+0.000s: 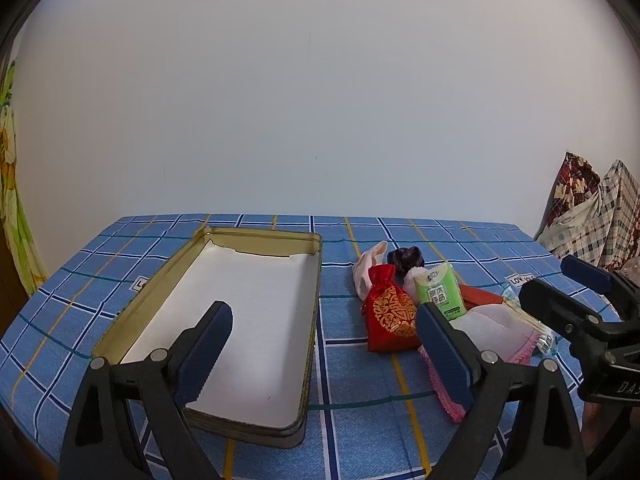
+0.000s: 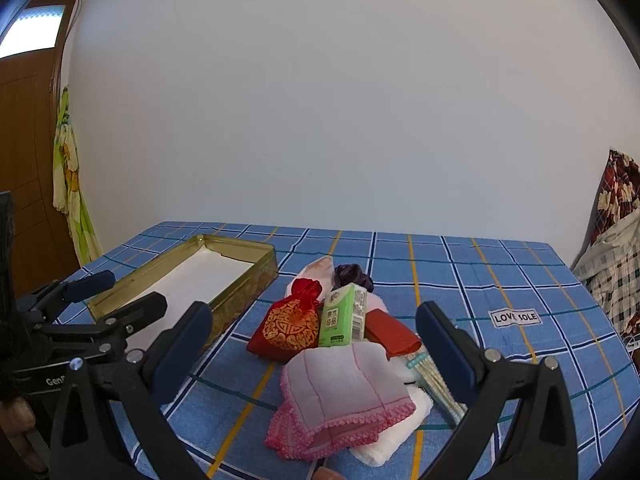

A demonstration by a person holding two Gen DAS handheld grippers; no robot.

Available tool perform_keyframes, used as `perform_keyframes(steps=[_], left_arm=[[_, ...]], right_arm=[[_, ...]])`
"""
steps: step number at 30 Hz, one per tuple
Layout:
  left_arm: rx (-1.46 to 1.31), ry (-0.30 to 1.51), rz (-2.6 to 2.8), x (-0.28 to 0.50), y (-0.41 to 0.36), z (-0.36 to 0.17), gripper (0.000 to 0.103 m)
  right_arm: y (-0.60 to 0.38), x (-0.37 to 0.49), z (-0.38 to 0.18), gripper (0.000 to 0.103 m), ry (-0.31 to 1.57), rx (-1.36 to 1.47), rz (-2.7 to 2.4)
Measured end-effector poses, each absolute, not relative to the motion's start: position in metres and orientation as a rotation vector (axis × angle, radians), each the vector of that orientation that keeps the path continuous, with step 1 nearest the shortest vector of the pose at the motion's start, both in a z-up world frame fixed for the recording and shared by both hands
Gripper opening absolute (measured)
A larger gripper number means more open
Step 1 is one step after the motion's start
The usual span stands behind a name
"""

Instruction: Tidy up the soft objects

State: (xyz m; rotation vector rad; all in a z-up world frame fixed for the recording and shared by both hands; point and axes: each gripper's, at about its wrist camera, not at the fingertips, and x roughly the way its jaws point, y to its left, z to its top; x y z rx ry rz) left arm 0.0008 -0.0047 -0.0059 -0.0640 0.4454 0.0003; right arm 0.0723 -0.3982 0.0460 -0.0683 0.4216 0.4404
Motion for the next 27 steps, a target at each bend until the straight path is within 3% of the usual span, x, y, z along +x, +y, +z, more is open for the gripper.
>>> perform_keyframes(steps=[27], left_arm=[[-0.046, 0.45, 0.0, 0.001, -0.012, -0.011, 0.094]], right_arm=[[-0.412, 0.07, 0.042, 0.103, 0.432, -0.037, 0.43]])
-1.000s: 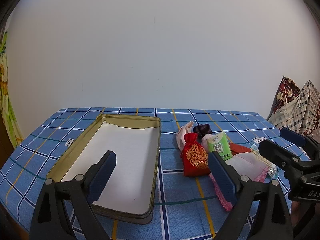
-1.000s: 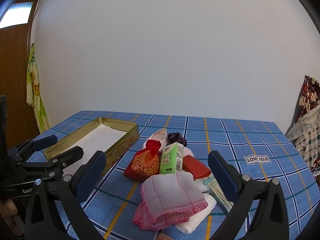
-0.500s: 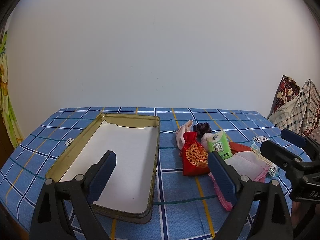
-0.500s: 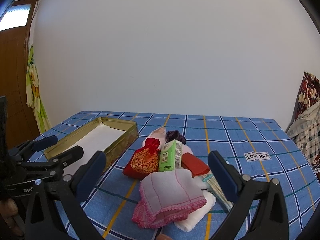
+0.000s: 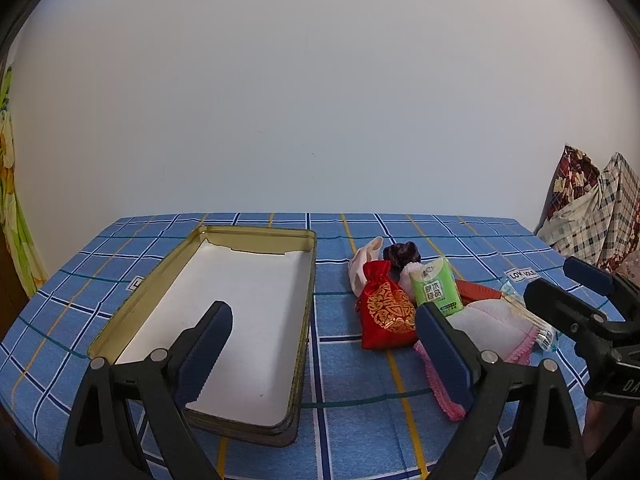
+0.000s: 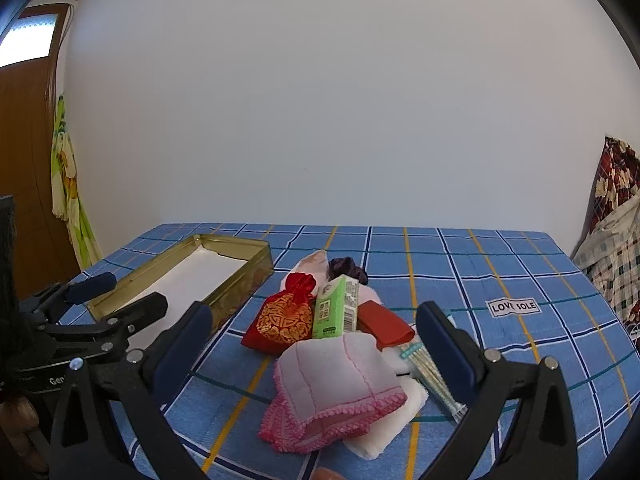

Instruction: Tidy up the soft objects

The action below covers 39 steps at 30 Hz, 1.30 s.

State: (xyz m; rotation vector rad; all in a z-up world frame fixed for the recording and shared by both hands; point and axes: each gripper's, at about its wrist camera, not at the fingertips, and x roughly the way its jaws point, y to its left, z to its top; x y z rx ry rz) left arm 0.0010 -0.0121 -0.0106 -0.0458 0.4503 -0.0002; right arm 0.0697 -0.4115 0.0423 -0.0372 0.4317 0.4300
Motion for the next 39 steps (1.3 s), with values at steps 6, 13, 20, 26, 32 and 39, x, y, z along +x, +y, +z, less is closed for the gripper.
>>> perform_keyframes(steps=[6, 13, 20, 26, 32, 39], left_arm=[[-0.044, 0.453, 0.001, 0.002, -0.014, -0.01, 0.094], [-0.035, 0.461, -0.004, 0.004, -0.021, -0.01, 0.094], [-0.027, 0.469, -0.008, 0.007, -0.03, -0.012, 0.094], [-0.016, 0.478, -0.017, 0.011, -0.04, -0.015, 0.094], [0.0, 0.498, -0.03, 0.015, -0.053, -0.02, 0.094], [-0.013, 0.539, -0.101, 0.022, -0.079, -0.033, 0.094]], right_arm=[[-0.414, 0.069, 0.043, 0.103, 0.442, -0.035, 0.408], [-0.419, 0.069, 0.044, 0.103, 0.443, -0.027, 0.4], [-0.429, 0.069, 0.044, 0.103, 0.445, -0.014, 0.385], [-0.442, 0.068, 0.041, 0.103, 0.447, 0.003, 0.369], [-0.459, 0.07, 0.036, 0.103, 0.456, 0.033, 0.347], [-0.484, 0.071, 0.028, 0.103, 0.46, 0.048, 0.288]])
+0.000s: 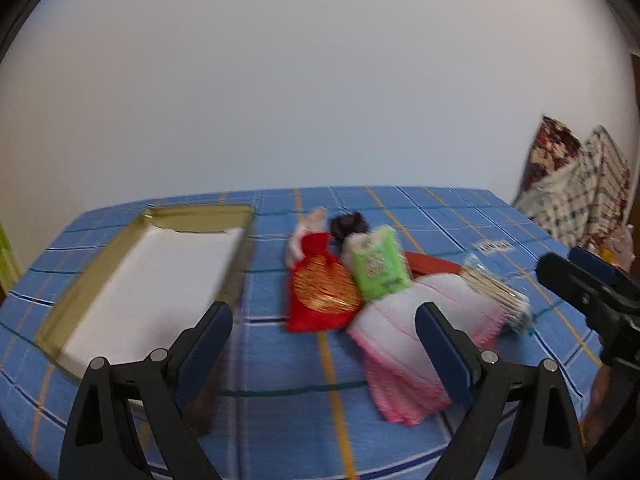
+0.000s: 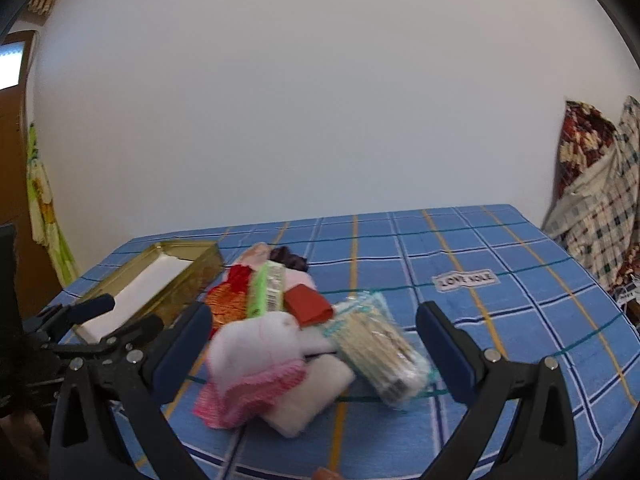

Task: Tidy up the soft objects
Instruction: 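Grasp the pink-edged towel with the left gripper while the right gripper grasps the swab bag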

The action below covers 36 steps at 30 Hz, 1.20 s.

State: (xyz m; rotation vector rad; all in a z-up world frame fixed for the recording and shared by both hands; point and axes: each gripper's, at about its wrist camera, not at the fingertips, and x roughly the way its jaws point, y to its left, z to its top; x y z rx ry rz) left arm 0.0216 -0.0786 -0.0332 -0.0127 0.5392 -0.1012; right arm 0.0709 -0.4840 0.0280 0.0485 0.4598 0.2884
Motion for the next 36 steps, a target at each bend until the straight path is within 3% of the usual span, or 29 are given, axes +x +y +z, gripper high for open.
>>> perform_keyframes(steps=[12, 21, 22, 23, 25, 29, 31, 36], left_arm=[[-0.001, 0.62, -0.232, 0.042, -0.135, -0.056, 0.094], [-0.04, 0.724, -0.275, 0.061, -0.136, -0.072, 0.094], [-0.046, 0.722, -0.279, 0.06, -0.133, -0.072, 0.091], [-0.044, 0.716, -0.281, 0.059, -0.132, -0.072, 0.074], [-0.029, 0.725, -0.3, 0.058, -0.132, -0.074, 0.051], [-0.021, 0.725, -0.339, 0.055, -0.131, -0.075, 0.019], [0.004, 0.706, -0.343, 0.051, -0.129, -0.075, 0.012], [0.024, 0.659, -0.33, 0.045, -0.119, -0.069, 0.009]], right_arm=[[-0.533, 0.078, 0.012, 0.103, 0.48, 0.123, 0.2], [-0.552, 0.084, 0.002, 0.103, 0.497, 0.158, 0.164], [-0.552, 0.085, 0.001, 0.103, 0.499, 0.159, 0.162], [-0.552, 0.086, 0.0, 0.103, 0.5, 0.158, 0.162], [-0.55, 0.087, 0.0, 0.103, 0.503, 0.153, 0.167], [-0.544, 0.091, -0.002, 0.103, 0.512, 0.142, 0.163], [-0.538, 0.095, -0.003, 0.103, 0.521, 0.113, 0.171], [-0.521, 0.111, -0.009, 0.102, 0.586, -0.003, 0.16]])
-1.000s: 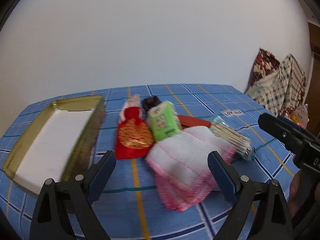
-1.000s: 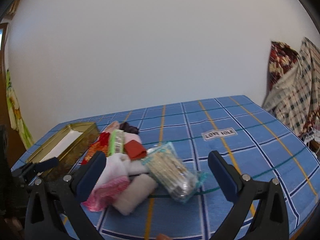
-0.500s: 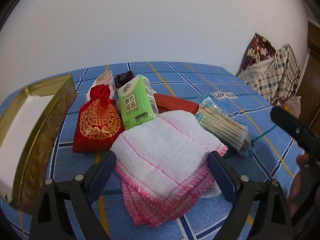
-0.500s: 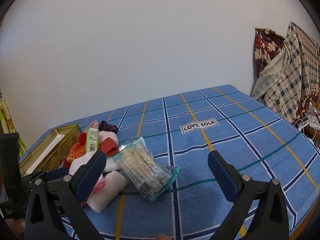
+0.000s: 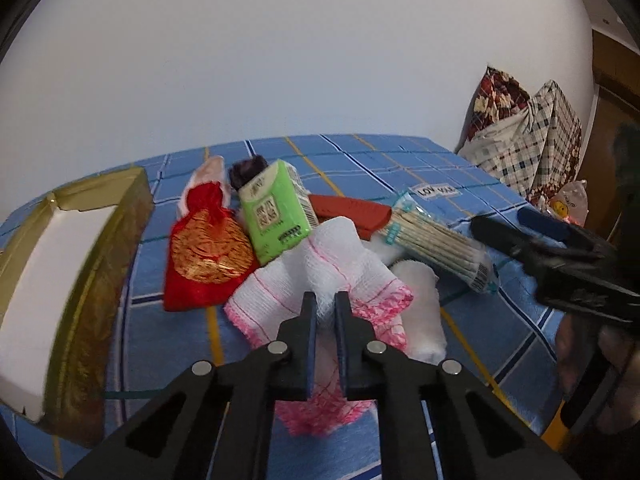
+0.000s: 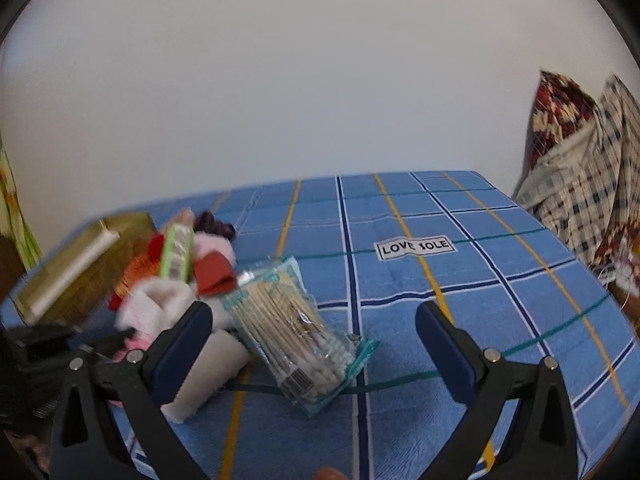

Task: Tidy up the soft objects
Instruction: 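Grasp the pink-edged towel with the left gripper while the right gripper grasps the swab bag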

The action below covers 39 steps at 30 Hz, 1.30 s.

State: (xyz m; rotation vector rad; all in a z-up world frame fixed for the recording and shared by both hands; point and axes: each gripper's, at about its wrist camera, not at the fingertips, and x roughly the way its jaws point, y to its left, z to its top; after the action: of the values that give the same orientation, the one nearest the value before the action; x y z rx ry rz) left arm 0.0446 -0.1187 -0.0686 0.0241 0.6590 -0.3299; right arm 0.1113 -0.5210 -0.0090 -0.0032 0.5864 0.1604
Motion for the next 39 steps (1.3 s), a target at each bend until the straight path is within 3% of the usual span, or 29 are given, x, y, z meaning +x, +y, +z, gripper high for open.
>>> perform_keyframes(steps=[5, 13, 15, 17, 19, 20, 21, 25, 33, 35, 39], left_arm=[[0.014, 0.655, -0.317, 0.048, -0.105, -0.068, 0.009], [-0.023, 0.711, -0.387, 0.058, -0.104, -0.078, 0.014], [-0.012, 0.721, -0.387, 0.06, -0.107, -0.079, 0.025], [0.012, 0.725, -0.351, 0.06, -0.11, -0.08, 0.059], [0.016, 0.714, -0.331, 0.06, -0.11, -0.078, 0.074], [0.015, 0.714, -0.335, 0.061, -0.11, -0.078, 0.076], [0.019, 0.73, -0.346, 0.064, -0.112, -0.08, 0.076], [0.048, 0.783, -0.364, 0.074, -0.119, -0.085, 0.076], [0.099, 0.802, -0.383, 0.075, -0.128, -0.088, 0.078], [0.119, 0.797, -0.395, 0.074, -0.131, -0.089, 0.054], [0.151, 0.768, -0.399, 0.068, -0.133, -0.089, 0.034]], right_arm=[[-0.508, 0.131, -0.022, 0.09, 0.684, -0.1, 0.164], [-0.5, 0.147, -0.034, 0.089, 0.804, -0.134, 0.198], [-0.502, 0.151, -0.035, 0.088, 0.825, -0.117, 0.211], [-0.505, 0.155, -0.036, 0.088, 0.845, -0.098, 0.217], [-0.509, 0.157, -0.036, 0.086, 0.856, -0.087, 0.225], [-0.508, 0.157, -0.036, 0.082, 0.86, -0.09, 0.223], [-0.507, 0.158, -0.037, 0.08, 0.864, -0.095, 0.221], [-0.511, 0.158, -0.036, 0.055, 0.864, -0.07, 0.226], [-0.505, 0.16, -0.041, 0.055, 0.89, -0.107, 0.207], [-0.499, 0.157, -0.043, 0.05, 0.888, -0.143, 0.203], [-0.502, 0.153, -0.045, 0.044, 0.875, -0.137, 0.199]])
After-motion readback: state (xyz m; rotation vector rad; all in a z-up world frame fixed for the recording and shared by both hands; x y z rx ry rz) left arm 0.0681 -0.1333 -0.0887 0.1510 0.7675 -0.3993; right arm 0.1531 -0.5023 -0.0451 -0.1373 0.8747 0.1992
